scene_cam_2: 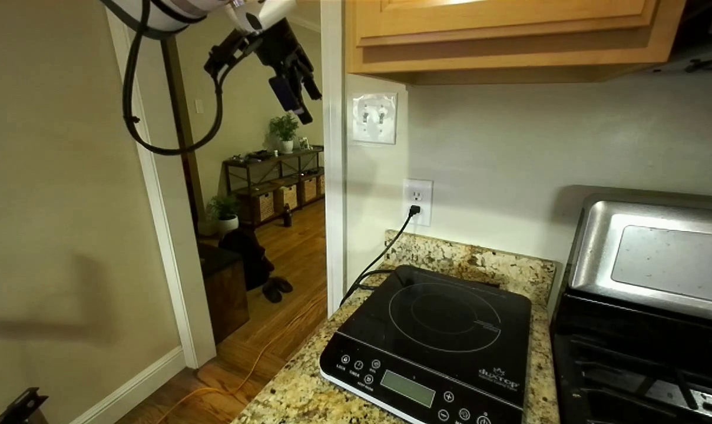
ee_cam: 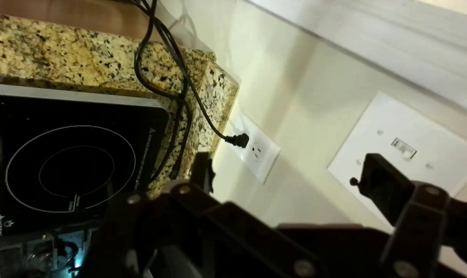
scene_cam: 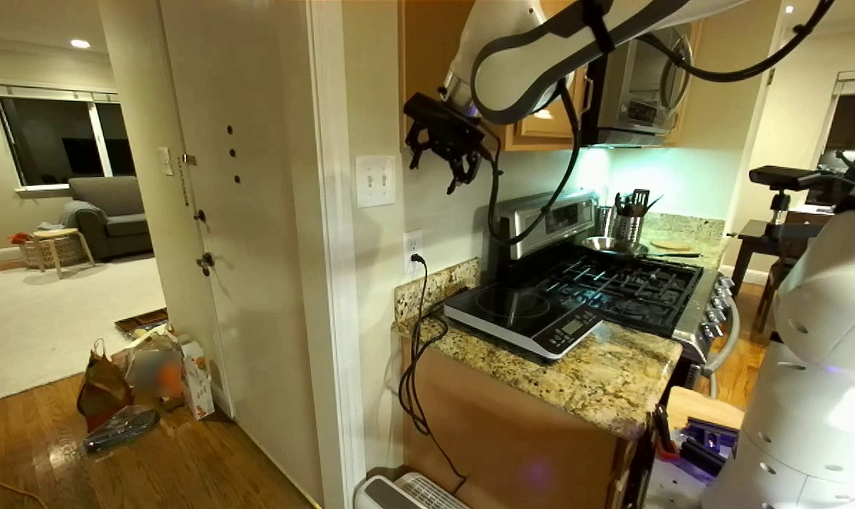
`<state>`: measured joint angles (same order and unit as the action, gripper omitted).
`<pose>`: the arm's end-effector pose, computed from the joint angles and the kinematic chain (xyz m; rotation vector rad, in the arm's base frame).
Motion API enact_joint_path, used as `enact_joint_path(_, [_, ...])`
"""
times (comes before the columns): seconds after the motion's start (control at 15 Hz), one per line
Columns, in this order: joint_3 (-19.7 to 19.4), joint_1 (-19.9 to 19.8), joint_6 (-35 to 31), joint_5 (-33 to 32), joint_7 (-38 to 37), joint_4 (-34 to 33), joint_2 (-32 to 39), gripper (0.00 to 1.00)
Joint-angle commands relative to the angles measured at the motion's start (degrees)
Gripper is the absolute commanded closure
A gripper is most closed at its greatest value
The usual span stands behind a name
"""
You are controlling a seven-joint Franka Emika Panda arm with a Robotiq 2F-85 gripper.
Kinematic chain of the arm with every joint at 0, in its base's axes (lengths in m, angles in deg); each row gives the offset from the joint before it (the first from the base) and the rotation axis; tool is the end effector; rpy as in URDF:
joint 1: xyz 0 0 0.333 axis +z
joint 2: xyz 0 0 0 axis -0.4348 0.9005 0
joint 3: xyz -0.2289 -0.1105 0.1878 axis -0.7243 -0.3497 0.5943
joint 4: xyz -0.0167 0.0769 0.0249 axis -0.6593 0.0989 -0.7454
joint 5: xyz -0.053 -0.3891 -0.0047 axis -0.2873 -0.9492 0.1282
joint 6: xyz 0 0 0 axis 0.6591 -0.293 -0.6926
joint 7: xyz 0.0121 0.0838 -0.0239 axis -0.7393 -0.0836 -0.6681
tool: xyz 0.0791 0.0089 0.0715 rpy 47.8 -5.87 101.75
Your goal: Turn off the switch to the left
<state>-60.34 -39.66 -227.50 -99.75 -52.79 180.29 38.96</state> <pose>0.5170 -0.0474 0.5429 -2.1528 1.7777 -0.8808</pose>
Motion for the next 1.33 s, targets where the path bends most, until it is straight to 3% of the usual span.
enact_joint_path(0.0, [-3.02, 1.24, 0.51, 0.27, 2.11, -3.64, 3.72, 0.0])
enact_joint_path(0.07, [-2.49, 1.49, 0.11, -0.65, 0.06, -1.59, 2.03, 0.0])
enact_joint_path(0.47, [-3.98, 2.18, 0.25, 0.74, 0.99, -4.67, 5.44, 0.0])
enact_joint_path(0.87, [-5.24, 2.94, -0.9, -0.2, -2.76, -14.19, 15.18, 0.0])
enact_joint_path(1.27, [-9.33, 7.63, -3.62, 0.17, -4.57, -23.31, 24.19, 0.0])
